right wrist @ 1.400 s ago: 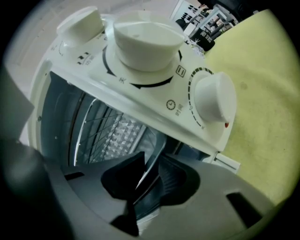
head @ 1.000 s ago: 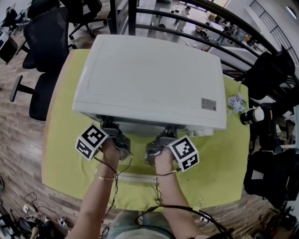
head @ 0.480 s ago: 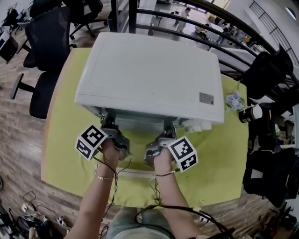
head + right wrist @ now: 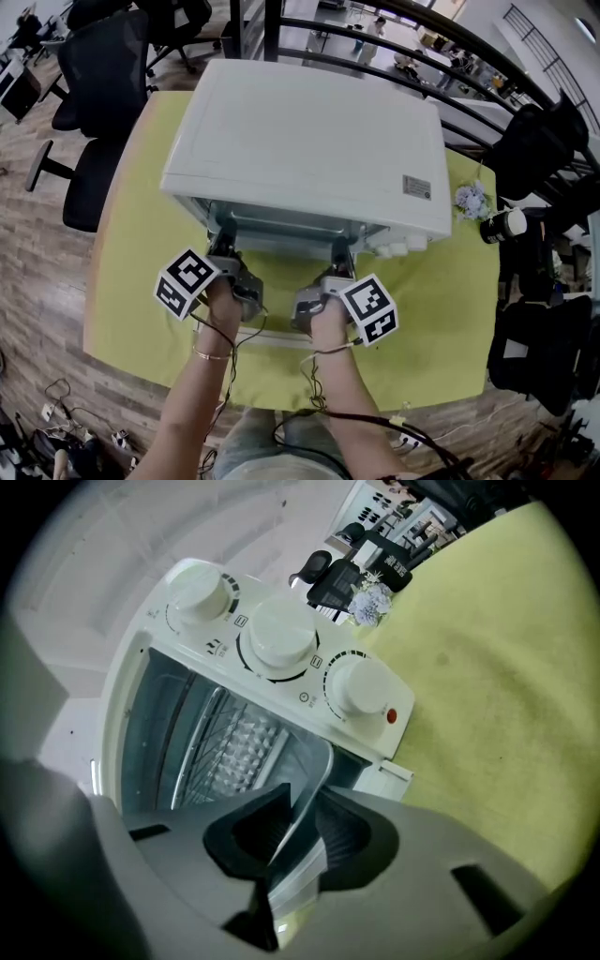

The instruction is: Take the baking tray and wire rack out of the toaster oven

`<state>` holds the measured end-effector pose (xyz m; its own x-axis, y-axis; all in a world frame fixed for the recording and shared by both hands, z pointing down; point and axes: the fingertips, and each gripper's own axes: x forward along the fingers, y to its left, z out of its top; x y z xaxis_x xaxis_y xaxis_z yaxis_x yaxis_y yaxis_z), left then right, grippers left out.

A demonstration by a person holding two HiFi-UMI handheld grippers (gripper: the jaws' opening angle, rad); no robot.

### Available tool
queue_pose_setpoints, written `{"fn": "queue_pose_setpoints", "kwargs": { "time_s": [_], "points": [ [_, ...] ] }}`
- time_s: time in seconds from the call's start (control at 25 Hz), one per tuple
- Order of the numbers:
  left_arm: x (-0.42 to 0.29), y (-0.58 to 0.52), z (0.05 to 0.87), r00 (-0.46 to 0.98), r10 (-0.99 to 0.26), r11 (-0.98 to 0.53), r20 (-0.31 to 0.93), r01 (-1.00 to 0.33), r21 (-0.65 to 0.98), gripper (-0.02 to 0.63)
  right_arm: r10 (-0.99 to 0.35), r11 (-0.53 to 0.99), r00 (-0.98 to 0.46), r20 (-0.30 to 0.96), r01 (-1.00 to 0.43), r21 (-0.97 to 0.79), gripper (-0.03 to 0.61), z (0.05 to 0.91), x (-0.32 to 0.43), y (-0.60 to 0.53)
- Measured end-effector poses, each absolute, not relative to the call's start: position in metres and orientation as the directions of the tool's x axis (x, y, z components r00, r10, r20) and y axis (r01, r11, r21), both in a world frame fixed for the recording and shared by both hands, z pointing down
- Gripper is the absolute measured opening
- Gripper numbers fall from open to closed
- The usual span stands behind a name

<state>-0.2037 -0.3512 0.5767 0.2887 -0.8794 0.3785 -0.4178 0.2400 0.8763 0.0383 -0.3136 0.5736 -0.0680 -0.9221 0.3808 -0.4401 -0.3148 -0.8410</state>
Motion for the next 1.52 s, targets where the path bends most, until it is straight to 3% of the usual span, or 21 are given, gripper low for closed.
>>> {"fn": "queue_pose_setpoints", "kwargs": {
  "time_s": [1.52],
  "points": [
    [-0.21,-0.276,0.585,0.282,-0.864,0.285,0.417,-0.41,0.866,0.067,-0.904,-0.352,-0.082,0.42,-0.413,-0.84,0.08,0.583,0.033,-0.239]
  ]
}}
